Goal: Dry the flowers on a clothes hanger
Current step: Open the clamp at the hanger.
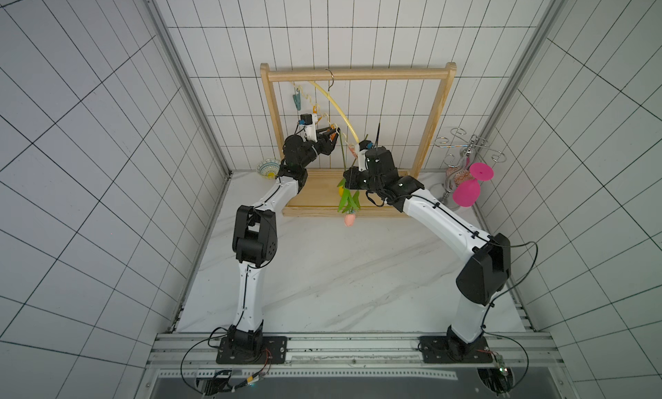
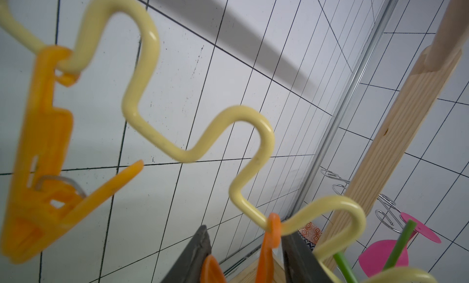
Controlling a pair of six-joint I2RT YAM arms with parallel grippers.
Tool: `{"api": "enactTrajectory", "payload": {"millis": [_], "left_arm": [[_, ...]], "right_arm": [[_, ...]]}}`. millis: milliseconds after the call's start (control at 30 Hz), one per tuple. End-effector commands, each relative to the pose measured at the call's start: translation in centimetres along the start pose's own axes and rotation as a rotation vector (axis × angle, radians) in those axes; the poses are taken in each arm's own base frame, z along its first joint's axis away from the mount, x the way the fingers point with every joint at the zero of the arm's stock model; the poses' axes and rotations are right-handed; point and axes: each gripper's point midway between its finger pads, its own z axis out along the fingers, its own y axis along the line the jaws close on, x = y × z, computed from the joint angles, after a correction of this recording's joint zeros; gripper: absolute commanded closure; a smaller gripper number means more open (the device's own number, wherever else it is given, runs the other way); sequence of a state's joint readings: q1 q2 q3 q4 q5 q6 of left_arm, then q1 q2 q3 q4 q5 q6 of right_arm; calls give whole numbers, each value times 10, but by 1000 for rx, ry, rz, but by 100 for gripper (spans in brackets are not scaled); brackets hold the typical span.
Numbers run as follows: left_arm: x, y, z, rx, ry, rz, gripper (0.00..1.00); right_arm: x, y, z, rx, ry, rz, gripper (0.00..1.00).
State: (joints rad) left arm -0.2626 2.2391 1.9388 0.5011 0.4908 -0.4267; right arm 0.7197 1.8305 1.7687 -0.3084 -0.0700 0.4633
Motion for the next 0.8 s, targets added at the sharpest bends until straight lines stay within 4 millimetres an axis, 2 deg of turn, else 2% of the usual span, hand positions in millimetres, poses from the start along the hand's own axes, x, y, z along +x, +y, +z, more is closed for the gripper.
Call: {"api": "enactTrajectory", "payload": {"millis": [0,500,767], "left_arm": [[-33,-18,-8,13,-52,55,55],[-36,-19,-10,4,-49,54,78],[-38,-21,-10,6,-50,49,78]], "right_arm": [[5,-4,4,11,18,-9,100],[11,-5,17,6,48,1,100],[15,-5,31,-18,76,37,100]]}}
